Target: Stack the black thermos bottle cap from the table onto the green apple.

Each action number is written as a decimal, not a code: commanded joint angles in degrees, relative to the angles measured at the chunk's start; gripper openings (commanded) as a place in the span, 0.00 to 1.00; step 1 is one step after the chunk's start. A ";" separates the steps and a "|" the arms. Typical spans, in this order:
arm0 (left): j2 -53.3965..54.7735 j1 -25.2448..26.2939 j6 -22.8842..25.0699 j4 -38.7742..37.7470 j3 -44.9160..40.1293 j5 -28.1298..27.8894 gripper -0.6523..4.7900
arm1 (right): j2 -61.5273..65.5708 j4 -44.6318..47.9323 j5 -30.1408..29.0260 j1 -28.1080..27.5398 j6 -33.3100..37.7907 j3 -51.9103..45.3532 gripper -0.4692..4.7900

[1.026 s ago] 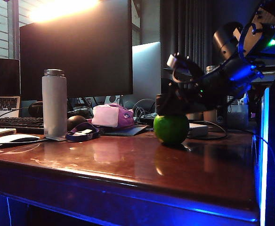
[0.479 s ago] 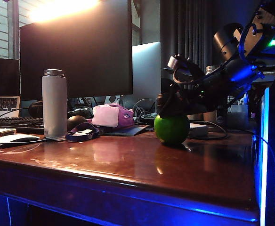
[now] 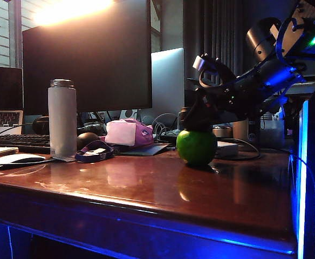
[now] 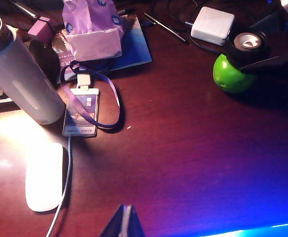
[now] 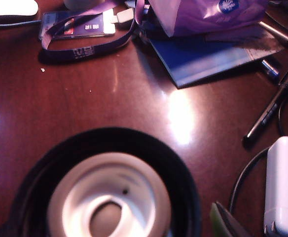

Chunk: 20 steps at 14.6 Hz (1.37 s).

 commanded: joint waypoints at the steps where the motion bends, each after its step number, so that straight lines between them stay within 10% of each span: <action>1: -0.11 0.00 0.04 0.63 0.17 0.17 0.11 | -0.61 -1.14 -0.57 0.02 -0.17 0.09 1.00; 20: -0.11 0.00 0.04 0.61 0.17 0.17 0.11 | -21.94 -10.97 7.56 0.07 -0.37 -2.80 1.00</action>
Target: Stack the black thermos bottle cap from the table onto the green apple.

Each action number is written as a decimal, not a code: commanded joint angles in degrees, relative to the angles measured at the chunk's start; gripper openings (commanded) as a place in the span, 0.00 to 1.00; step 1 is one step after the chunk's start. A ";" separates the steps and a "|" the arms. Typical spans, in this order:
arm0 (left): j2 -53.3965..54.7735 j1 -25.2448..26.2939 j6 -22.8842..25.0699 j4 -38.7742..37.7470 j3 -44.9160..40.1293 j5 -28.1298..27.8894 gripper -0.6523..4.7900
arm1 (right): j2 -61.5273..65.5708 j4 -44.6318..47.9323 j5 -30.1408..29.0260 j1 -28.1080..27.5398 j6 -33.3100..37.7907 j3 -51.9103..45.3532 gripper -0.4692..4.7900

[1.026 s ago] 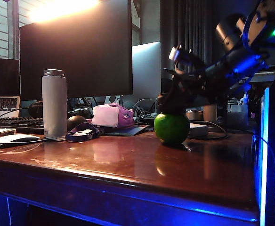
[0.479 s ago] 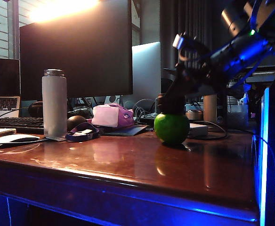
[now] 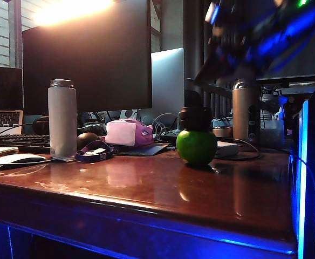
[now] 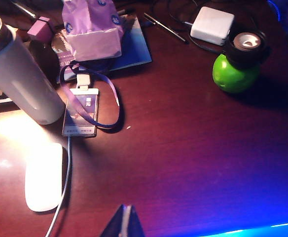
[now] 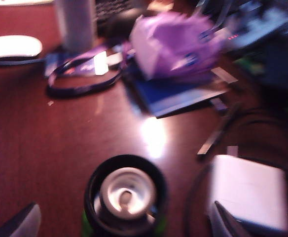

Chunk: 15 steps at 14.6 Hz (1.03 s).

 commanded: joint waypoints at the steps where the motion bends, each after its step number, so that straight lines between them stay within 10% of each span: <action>1: -0.11 0.00 0.02 0.66 0.17 0.17 0.11 | -7.23 -3.89 3.74 0.07 0.00 0.09 0.59; 2: -0.11 0.00 0.02 0.66 0.17 0.17 0.11 | -10.25 -5.57 5.33 0.07 0.02 0.09 0.22; 3: -0.11 0.00 0.02 0.66 0.17 0.17 0.11 | -13.46 -7.39 7.76 0.09 0.04 0.09 0.09; 8: -0.11 0.00 0.02 0.66 0.17 0.17 0.11 | -29.42 -18.60 20.68 0.07 0.02 -0.46 0.09; 15: -0.11 0.00 0.02 0.66 0.17 0.17 0.11 | -54.58 -22.12 23.43 -8.13 5.25 -22.49 0.09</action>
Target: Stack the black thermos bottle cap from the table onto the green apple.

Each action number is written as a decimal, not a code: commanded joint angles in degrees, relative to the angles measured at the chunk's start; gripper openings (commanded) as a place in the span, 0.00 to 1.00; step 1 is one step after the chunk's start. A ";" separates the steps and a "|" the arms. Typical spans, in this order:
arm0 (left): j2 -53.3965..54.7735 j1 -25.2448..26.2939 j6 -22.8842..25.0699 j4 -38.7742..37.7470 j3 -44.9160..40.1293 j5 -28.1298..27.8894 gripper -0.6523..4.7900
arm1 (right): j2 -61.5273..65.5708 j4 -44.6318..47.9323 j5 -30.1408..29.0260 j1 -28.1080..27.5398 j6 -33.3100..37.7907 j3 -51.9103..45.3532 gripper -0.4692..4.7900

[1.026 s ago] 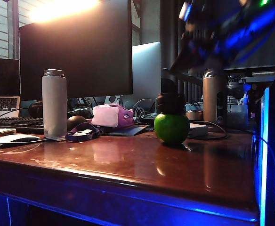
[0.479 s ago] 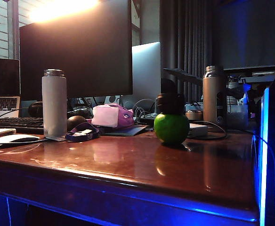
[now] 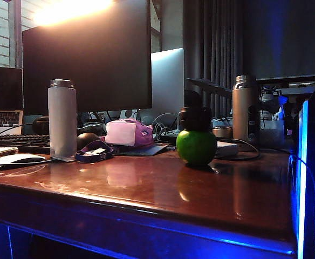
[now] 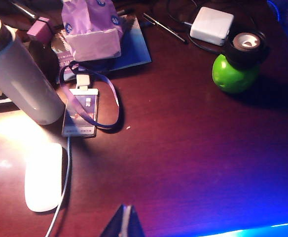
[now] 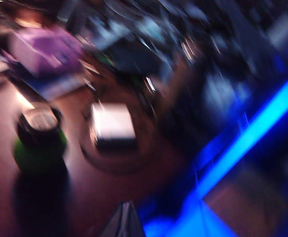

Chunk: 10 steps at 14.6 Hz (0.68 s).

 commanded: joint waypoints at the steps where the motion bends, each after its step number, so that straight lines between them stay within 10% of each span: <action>1: -0.11 0.00 0.04 0.66 0.17 0.17 0.11 | -8.13 -1.09 -0.50 -4.04 1.40 -8.28 0.09; 10: -0.09 0.00 0.04 0.66 0.17 0.20 0.11 | -29.29 2.32 0.33 -6.23 4.70 -28.44 0.09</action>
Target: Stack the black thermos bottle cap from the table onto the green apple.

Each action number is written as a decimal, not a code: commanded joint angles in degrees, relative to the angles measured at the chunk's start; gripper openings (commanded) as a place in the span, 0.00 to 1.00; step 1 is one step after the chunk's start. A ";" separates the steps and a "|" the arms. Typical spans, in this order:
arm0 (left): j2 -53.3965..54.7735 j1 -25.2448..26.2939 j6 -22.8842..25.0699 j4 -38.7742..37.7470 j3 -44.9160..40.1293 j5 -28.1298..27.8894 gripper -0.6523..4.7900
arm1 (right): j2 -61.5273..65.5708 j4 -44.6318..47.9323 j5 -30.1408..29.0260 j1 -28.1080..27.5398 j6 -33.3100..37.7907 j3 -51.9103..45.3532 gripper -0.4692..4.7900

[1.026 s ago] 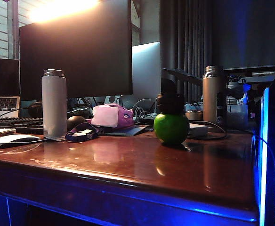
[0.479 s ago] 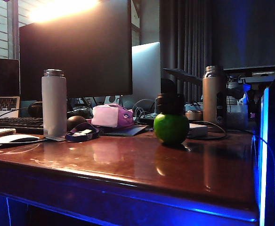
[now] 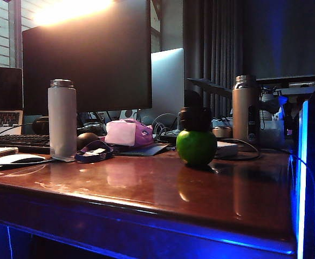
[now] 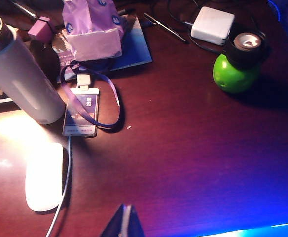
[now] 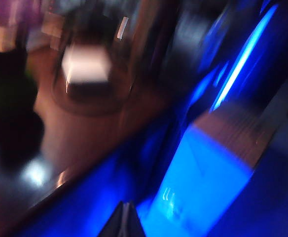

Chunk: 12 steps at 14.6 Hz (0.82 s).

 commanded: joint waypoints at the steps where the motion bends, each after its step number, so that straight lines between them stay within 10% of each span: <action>1: -0.09 0.00 0.04 0.68 0.17 0.17 0.11 | -1.31 0.28 0.31 -0.39 3.98 -3.87 0.09; 12: -0.07 0.00 0.04 0.68 0.17 0.17 0.11 | -7.58 0.20 0.61 -3.98 7.96 -13.09 0.09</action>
